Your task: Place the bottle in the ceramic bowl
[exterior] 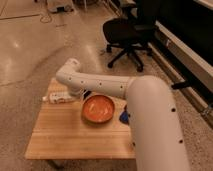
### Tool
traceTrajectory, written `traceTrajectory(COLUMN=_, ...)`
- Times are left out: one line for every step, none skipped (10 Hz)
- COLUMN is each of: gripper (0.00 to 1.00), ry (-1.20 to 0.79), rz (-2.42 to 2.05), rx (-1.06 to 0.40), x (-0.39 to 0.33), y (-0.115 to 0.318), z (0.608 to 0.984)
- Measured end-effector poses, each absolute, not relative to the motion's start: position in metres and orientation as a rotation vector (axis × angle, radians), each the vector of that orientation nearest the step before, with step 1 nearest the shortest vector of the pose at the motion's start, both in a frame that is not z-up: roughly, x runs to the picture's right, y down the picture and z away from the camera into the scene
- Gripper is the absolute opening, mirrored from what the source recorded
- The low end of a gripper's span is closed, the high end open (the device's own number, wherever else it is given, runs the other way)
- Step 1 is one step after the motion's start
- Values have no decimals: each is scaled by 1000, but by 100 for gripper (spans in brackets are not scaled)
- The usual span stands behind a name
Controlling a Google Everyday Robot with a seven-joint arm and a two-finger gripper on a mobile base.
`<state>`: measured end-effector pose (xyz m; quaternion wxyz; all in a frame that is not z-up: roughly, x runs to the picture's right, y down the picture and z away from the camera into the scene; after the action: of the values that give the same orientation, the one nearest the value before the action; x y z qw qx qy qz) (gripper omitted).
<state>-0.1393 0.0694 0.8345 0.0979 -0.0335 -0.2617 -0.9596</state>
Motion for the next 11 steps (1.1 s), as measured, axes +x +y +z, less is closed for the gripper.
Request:
traceTrajectory(gripper=32, ry=-774, rz=-2847, rx=-96, x=-138, y=74, z=828)
traceTrajectory(gripper=41, ry=-773, rz=-2851, rx=-93, x=-140, y=74, z=825)
traceTrajectory(gripper=50, ry=-769, rz=-2855, rx=-84, x=-148, y=70, z=824)
traceTrajectory(gripper=62, ry=-769, rz=-2870, rx=-80, x=-156, y=64, z=828)
traceTrajectory(gripper=67, ry=-772, rz=-2888, rx=-73, x=-159, y=56, z=834)
traceTrajectory(gripper=69, ry=-776, rz=-2905, rx=-71, x=-159, y=49, z=842)
traceTrajectory(gripper=69, ry=-777, rz=-2927, rx=-70, x=-164, y=39, z=850)
traceTrajectory(gripper=69, ry=-771, rz=-2931, rx=-57, x=-173, y=34, z=851)
traceTrajectory(gripper=69, ry=-765, rz=-2935, rx=-52, x=-179, y=27, z=852)
traceTrajectory(gripper=69, ry=-765, rz=-2942, rx=-47, x=-188, y=22, z=851)
traceTrajectory(gripper=69, ry=-769, rz=-2954, rx=-38, x=-196, y=22, z=851)
